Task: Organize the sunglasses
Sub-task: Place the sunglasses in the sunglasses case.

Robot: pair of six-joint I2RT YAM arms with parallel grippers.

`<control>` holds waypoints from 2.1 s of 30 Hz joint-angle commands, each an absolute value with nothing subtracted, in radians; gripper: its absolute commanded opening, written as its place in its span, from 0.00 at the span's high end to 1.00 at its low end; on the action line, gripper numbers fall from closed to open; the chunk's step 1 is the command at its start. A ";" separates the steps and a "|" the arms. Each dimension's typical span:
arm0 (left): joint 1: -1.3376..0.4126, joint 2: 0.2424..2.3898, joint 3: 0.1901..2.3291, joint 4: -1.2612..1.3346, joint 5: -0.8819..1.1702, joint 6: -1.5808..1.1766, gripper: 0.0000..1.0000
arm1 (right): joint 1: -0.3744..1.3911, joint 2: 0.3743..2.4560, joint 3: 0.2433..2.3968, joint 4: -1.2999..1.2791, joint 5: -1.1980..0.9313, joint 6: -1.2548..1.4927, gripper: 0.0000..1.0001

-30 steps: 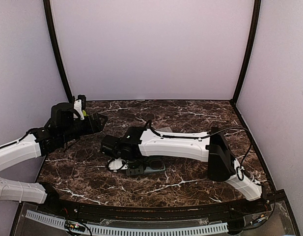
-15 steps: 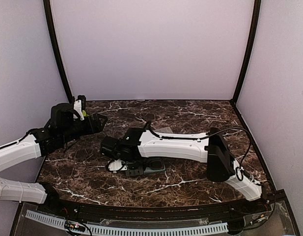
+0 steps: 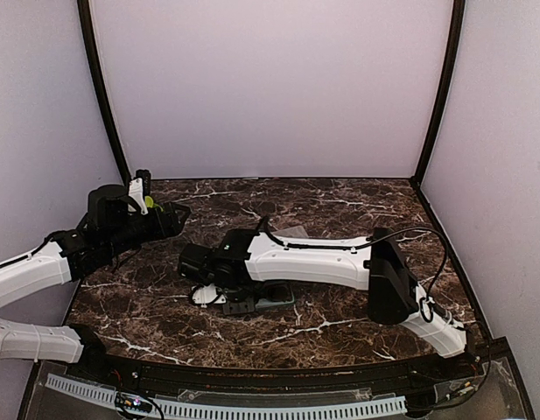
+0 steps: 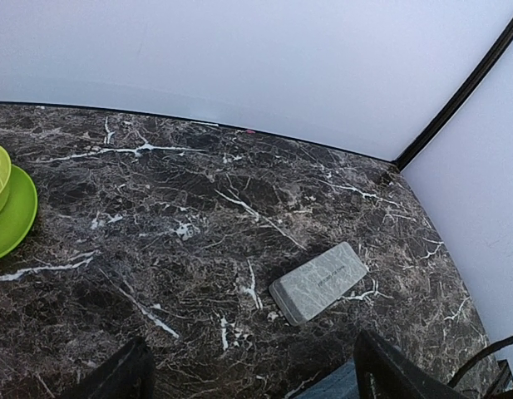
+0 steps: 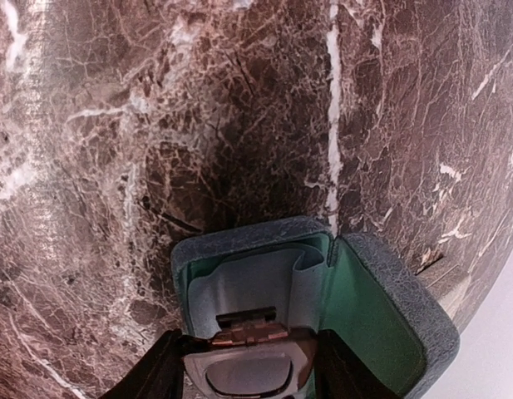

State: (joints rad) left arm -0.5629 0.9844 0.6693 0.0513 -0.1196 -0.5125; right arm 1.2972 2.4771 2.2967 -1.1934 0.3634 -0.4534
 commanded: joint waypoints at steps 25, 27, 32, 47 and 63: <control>-0.558 0.991 0.627 0.108 -0.106 -0.504 0.15 | 1.290 2.171 1.973 -0.903 0.237 -0.333 0.41; -0.558 0.996 0.617 0.122 -0.083 -0.501 0.15 | 1.278 2.096 1.890 -0.846 0.218 -0.312 0.40; -0.579 1.000 0.566 0.135 -0.026 -0.494 0.13 | 1.220 1.898 1.648 -0.701 0.163 -0.229 0.35; -0.961 1.052 0.324 0.254 -0.224 -0.446 0.01 | 0.990 1.529 1.086 -0.420 -0.004 0.067 0.22; -1.057 1.379 0.478 0.265 -0.226 -0.316 0.01 | 0.954 1.563 0.968 -0.309 -0.045 0.138 0.22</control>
State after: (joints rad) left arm -1.0523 1.3296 0.4080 0.2714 -0.2085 -0.3794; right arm 0.9600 1.5486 0.9752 -0.3637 -0.0326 0.1223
